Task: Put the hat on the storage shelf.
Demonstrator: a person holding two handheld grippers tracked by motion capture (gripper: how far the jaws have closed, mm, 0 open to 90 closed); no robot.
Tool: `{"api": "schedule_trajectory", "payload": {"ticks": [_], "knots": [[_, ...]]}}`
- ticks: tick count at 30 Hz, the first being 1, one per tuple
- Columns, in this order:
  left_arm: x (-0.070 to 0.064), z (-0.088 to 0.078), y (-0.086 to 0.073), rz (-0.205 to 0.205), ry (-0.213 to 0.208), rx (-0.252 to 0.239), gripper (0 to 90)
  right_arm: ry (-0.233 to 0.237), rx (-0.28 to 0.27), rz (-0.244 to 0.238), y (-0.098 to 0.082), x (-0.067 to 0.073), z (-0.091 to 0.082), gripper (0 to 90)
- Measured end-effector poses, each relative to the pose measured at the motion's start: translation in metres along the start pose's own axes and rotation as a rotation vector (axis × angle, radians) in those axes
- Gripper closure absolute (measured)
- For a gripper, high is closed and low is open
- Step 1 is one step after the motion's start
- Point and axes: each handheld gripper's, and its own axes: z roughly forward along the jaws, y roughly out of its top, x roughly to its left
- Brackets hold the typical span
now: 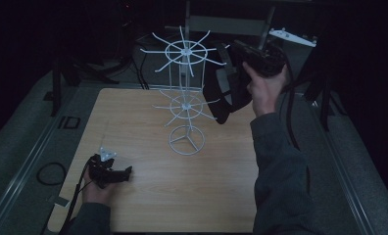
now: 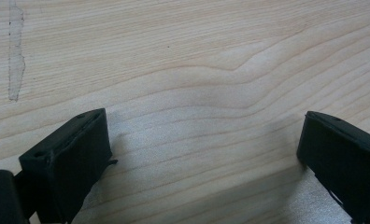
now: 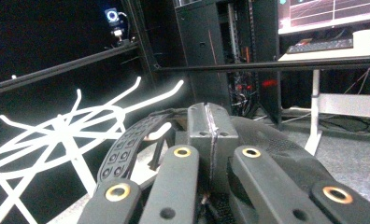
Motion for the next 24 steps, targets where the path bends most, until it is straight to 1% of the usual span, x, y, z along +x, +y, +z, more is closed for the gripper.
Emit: {"api": "schedule_trajectory", "payload": {"ticks": [6,10,15,19,24], "knots": [[0.000,0.000,0.000,-0.002,0.000,-0.002,2.9,0.009,0.015,-0.001,-0.004,-0.001,0.002,90.0],[0.000,0.000,0.000,-0.002,0.000,-0.002,2.9,0.009,0.013,0.013,-0.006,-0.006,-0.001,89.6],[0.000,0.000,0.000,-0.003,0.001,-0.003,2.9,0.009,0.017,0.005,-0.007,-0.008,-0.005,88.7],[0.000,0.000,0.000,-0.001,0.001,-0.002,2.9,0.010,0.021,-0.008,-0.009,-0.010,-0.008,82.3],[0.000,0.000,0.000,0.000,0.000,-0.001,3.0,0.011,0.012,-0.012,-0.009,-0.012,-0.014,76.2]]}}
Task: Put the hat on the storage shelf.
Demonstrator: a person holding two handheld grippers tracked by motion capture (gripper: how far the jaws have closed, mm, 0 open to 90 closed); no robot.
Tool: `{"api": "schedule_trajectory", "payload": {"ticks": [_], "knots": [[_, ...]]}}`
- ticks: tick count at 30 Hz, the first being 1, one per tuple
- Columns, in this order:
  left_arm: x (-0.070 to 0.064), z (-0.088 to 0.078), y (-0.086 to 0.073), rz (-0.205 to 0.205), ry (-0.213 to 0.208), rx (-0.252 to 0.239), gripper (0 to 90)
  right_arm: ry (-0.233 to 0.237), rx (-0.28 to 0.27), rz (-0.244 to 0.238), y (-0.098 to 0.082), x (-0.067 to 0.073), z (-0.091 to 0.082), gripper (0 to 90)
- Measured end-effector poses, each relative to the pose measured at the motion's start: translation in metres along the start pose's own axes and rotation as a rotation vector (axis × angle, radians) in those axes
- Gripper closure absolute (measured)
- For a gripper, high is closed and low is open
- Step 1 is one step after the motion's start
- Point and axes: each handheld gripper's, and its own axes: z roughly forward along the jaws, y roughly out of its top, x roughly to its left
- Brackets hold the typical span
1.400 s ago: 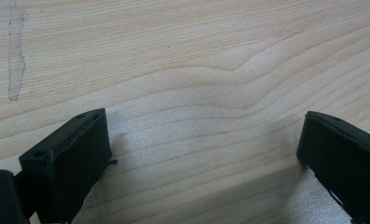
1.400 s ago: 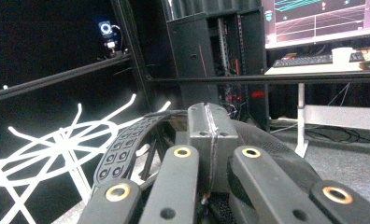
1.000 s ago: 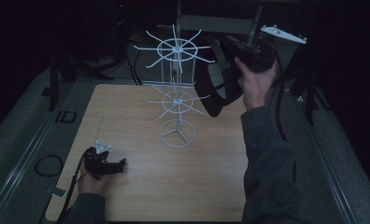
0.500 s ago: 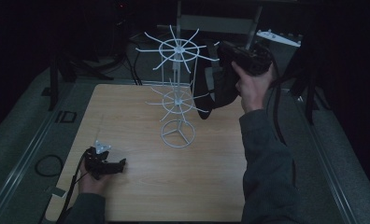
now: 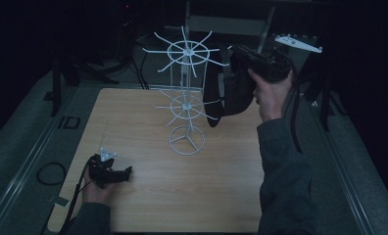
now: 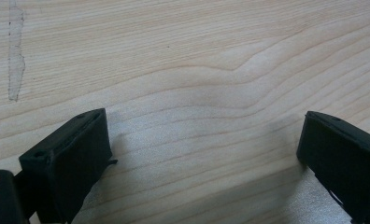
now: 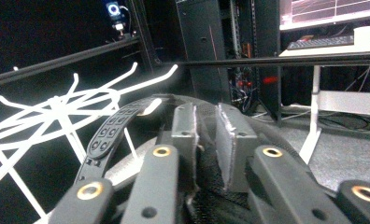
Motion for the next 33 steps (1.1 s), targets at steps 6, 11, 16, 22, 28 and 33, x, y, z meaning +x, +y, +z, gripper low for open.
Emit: {"api": "schedule_trajectory", "payload": {"ticks": [6,11,16,22,28,33], "knots": [[0.000,0.000,0.000,0.000,0.000,0.000,2.9,0.004,-0.017,0.000,-0.001,-0.003,-0.007,69.7],[0.000,0.000,0.000,0.001,0.000,0.001,2.9,0.005,-0.032,0.007,0.000,-0.006,-0.013,67.5],[0.000,0.000,0.000,0.002,-0.001,0.002,2.9,-0.010,-0.034,0.003,-0.001,-0.009,-0.017,66.4],[0.000,0.000,0.000,0.002,-0.001,0.002,2.9,-0.031,-0.028,0.017,-0.006,-0.016,-0.020,65.4],[0.000,0.000,0.000,0.003,0.000,0.002,2.9,-0.049,-0.024,0.032,-0.014,-0.025,-0.026,64.4],[0.000,0.000,0.000,0.001,0.000,-0.001,2.9,-0.052,-0.017,0.043,-0.021,-0.029,-0.029,63.4]]}}
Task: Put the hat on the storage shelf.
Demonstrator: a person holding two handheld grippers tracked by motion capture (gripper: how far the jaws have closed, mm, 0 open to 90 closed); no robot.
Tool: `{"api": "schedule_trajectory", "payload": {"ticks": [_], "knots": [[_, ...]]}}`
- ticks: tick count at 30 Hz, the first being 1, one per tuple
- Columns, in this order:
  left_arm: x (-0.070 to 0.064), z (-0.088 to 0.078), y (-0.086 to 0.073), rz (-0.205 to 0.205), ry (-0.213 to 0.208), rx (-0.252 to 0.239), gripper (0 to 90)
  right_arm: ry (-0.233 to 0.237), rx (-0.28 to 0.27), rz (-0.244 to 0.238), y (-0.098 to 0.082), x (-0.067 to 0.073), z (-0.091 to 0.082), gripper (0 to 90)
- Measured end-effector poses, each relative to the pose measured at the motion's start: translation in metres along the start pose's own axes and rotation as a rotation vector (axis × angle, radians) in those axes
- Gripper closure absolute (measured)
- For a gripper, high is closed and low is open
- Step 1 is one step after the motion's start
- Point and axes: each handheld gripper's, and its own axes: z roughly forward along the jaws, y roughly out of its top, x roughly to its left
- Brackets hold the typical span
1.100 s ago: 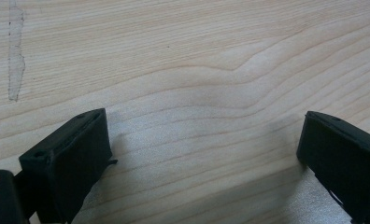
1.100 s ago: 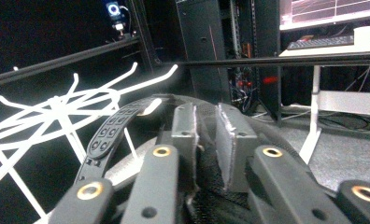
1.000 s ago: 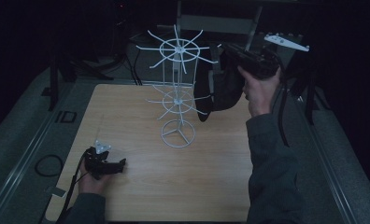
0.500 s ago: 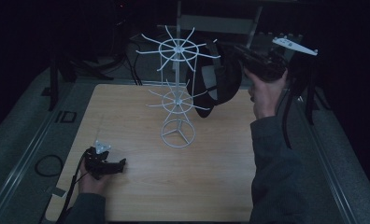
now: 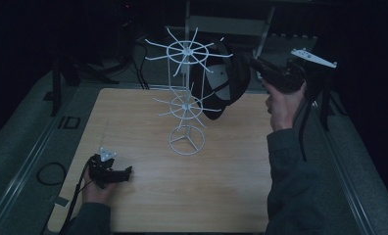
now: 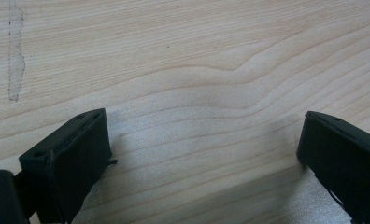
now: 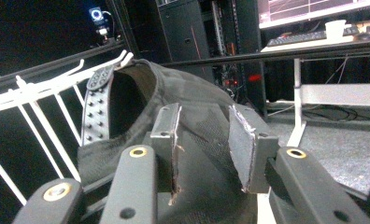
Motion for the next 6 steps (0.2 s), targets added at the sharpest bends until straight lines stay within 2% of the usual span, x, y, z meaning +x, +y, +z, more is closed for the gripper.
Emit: {"api": "schedule_trajectory", "payload": {"ticks": [6], "knots": [[0.0000,0.0000,0.0000,0.000,0.000,0.000,2.9,0.000,0.004,-0.003,-0.0060,-0.0018,-0.0043,62.4]]}}
